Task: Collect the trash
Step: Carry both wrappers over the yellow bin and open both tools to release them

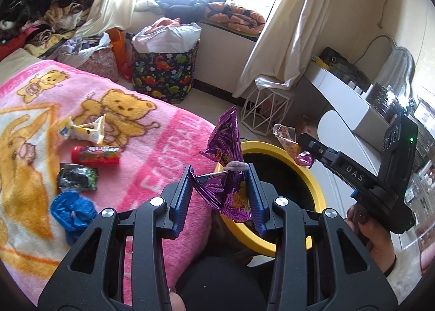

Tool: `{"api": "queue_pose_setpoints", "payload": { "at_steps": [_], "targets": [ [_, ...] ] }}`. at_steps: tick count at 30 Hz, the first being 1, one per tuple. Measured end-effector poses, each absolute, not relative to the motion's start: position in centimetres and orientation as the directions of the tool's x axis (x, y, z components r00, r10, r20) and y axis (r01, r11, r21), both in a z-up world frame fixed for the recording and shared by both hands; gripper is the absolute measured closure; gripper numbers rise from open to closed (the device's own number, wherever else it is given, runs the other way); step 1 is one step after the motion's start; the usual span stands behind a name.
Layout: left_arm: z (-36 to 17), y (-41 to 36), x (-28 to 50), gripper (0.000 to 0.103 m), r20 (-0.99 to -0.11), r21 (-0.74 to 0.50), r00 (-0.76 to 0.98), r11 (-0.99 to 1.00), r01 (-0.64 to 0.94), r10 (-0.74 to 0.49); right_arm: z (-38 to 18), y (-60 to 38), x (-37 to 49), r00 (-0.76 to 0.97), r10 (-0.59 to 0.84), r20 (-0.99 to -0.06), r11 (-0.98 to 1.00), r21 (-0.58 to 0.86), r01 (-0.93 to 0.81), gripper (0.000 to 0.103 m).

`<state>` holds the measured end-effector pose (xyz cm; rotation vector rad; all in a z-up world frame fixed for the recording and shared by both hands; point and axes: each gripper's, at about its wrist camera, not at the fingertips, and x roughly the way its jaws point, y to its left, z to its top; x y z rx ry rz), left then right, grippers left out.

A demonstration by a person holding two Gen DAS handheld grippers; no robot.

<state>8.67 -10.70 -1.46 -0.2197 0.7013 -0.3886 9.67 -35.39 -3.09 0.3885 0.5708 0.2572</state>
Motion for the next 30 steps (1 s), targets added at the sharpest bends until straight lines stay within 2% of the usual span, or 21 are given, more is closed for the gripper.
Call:
{"api": "queue_pose_setpoints", "payload": {
  "at_steps": [30],
  "targets": [
    [-3.6, -16.7, 9.4, 0.072, -0.630, -0.298, 0.618, 0.881, 0.367, -0.471, -4.7, -40.4, 9.1, 0.826, 0.257, -0.502, 0.885, 0.465, 0.008, 0.086]
  ]
}}
